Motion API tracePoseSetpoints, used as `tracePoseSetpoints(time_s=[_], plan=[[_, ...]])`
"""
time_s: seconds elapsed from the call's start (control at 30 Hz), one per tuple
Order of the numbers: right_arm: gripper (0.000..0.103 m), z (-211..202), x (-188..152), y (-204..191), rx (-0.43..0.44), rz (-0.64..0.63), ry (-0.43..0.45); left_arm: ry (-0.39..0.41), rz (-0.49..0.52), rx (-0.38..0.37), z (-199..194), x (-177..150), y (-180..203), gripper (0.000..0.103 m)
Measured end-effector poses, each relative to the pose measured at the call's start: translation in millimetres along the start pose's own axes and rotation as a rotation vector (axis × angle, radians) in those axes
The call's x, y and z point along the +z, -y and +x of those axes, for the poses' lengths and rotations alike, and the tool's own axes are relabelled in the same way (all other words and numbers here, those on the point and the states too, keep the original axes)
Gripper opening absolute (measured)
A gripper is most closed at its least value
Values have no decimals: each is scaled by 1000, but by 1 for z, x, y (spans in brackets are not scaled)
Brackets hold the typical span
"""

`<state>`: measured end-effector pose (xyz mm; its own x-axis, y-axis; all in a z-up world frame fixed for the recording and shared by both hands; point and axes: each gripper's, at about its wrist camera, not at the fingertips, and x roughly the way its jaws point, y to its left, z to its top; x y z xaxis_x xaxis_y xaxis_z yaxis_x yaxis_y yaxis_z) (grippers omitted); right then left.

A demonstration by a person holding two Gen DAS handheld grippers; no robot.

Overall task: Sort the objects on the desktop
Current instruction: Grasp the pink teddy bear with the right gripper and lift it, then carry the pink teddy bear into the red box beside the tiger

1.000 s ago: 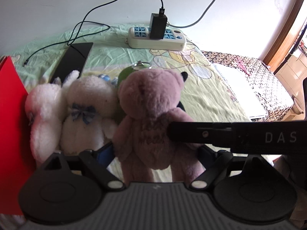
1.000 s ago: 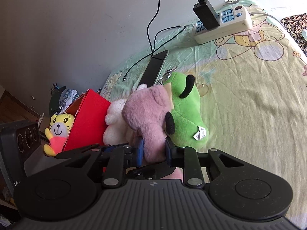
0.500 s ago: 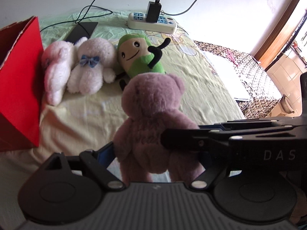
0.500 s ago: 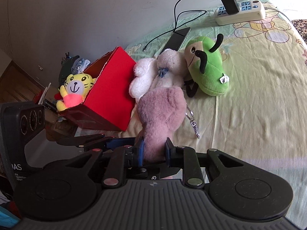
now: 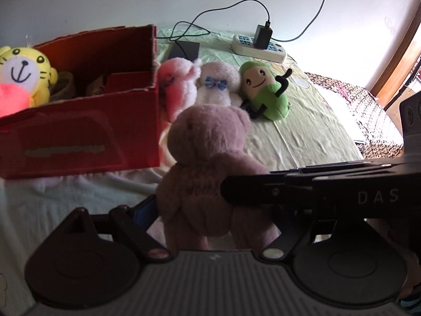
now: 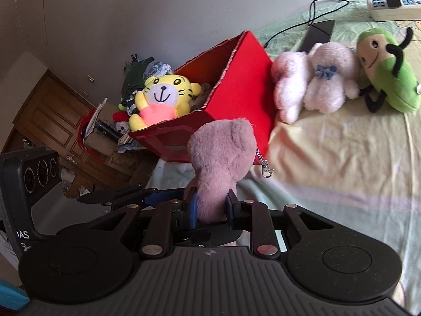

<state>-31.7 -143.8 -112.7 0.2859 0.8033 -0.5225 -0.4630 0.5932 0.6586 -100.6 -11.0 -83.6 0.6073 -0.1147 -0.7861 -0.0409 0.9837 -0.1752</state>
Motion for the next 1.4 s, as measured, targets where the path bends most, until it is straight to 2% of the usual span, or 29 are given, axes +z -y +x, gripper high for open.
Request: tracePoseSetpoints(time_s=[0.27, 0.47, 0.57, 0.8, 0.9, 1.0, 1.1, 1.23, 1.3, 1.33, 1.4], plan=[[24, 60, 7, -66, 92, -24, 0, 64, -13, 77, -54, -3, -78, 87], [24, 92, 15, -110, 132, -68, 52, 127, -6, 110, -87, 1, -129, 87], [24, 96, 23, -129, 142, -82, 106, 162, 14, 108, -100, 12, -143, 87], [24, 83, 68, -154, 155, -115, 279, 323, 127, 89, -134, 60, -152, 86], [24, 72, 87, -165, 134, -155, 372, 398, 150, 64, -143, 85, -154, 86], [24, 73, 100, -166, 98, -183, 417, 445, 188, 60, -140, 104, -153, 86], [24, 85, 106, -153, 53, -170, 417, 427, 195, 45, -119, 115, -158, 86], [24, 114, 108, -121, -24, -121, 360, 353, 173, 11, -76, 122, -170, 85], [24, 130, 109, -109, -65, -100, 318, 303, 190, -12, -54, 120, -171, 70], [24, 139, 110, -101, -97, -88, 298, 280, 203, -14, -44, 120, -169, 68], [24, 152, 112, -88, -105, -46, 264, 251, 227, 6, -24, 117, -165, 72]])
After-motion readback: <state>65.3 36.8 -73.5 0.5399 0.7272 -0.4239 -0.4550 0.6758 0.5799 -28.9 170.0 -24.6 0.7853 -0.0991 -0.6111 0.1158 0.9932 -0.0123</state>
